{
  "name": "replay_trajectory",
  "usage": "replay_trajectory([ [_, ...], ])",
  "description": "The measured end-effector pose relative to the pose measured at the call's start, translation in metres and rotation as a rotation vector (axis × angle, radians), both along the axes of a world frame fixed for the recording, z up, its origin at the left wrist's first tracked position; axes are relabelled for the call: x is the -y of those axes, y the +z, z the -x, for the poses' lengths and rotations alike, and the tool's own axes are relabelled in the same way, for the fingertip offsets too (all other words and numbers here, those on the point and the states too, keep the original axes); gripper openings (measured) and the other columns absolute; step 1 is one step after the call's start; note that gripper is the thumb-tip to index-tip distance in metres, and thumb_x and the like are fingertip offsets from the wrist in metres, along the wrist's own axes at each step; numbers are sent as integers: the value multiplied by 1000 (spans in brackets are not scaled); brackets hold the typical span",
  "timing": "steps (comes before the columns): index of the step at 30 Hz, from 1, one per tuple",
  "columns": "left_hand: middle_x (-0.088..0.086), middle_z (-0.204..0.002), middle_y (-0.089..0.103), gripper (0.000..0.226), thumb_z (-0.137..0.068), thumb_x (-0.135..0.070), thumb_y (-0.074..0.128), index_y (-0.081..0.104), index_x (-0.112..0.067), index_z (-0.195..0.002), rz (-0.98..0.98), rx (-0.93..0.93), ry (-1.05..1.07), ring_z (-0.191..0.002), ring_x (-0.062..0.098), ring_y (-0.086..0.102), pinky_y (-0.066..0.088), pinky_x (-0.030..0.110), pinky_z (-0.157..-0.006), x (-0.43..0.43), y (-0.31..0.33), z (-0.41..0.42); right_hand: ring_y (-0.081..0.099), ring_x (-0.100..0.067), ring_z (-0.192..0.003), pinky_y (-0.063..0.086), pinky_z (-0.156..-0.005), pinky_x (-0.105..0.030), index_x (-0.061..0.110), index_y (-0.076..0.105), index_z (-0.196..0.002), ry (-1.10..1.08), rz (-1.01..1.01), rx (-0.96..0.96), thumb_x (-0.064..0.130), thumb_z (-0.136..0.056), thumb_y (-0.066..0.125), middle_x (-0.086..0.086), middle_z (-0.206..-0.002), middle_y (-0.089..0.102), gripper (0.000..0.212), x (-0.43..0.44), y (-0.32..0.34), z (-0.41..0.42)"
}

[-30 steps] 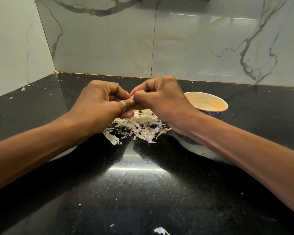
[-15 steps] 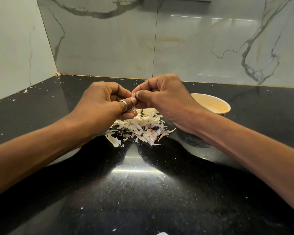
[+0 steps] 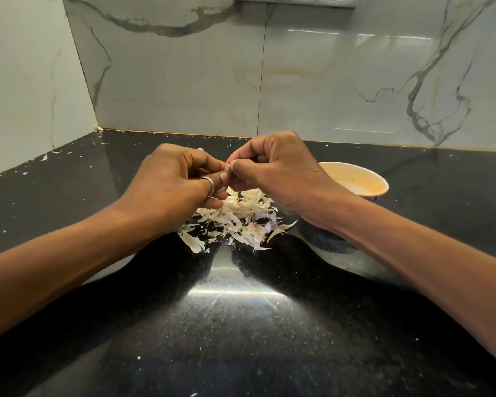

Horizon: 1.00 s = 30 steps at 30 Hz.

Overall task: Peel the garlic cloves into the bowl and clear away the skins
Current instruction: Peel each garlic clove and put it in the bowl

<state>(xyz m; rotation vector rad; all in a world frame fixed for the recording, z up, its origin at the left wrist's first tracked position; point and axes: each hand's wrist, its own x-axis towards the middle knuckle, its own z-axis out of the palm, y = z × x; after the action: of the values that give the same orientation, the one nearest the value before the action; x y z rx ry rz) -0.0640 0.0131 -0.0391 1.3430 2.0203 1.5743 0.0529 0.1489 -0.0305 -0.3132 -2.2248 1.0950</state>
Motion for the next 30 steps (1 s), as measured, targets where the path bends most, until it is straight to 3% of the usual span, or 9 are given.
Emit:
replay_trajectory([
  [4, 2, -88, 78, 13, -92, -13, 70, 77, -15, -103, -13, 6, -1, -82, 12, 76, 62, 26, -69, 1, 3, -1, 78, -19, -78, 64, -82, -43, 7, 76, -92, 20, 9, -4, 7, -90, 76, -8, -82, 78, 2, 0, 1, 0],
  [9, 4, -92, 78, 18, -92, -14, 68, 74, -12, -109, -38, 53, -27, -84, 13, 76, 60, 22, -65, 2, 7, -4, 76, -22, -81, 64, -79, -39, 12, 74, -96, 34, 39, -24, 12, -87, 81, -9, -85, 78, 12, 1, 2, -1],
  [16, 7, -87, 78, 18, -100, -5, 58, 74, -12, -102, -44, 77, -21, -82, 16, 76, 62, 26, -66, 5, 11, -7, 75, -15, -76, 63, -69, -34, 14, 74, -95, -6, -2, -15, 17, -90, 78, -3, -81, 78, 7, 2, 2, -2],
  [21, 4, -82, 77, 14, -96, -15, 65, 78, -17, -94, -58, 38, 37, -79, 15, 75, 62, 33, -65, 6, 14, -5, 74, -17, -67, 65, -65, -42, 15, 74, -88, -46, -109, -43, 20, -86, 81, -1, -74, 76, 9, 1, 2, 1],
  [30, 6, -75, 75, 20, -95, -5, 64, 77, -16, -83, -38, -14, 71, -72, 14, 73, 62, 30, -61, 6, 12, -4, 74, -18, -69, 61, -69, -46, 15, 78, -84, -48, -246, -35, 15, -85, 81, 1, -71, 75, 3, 1, -1, 5],
])
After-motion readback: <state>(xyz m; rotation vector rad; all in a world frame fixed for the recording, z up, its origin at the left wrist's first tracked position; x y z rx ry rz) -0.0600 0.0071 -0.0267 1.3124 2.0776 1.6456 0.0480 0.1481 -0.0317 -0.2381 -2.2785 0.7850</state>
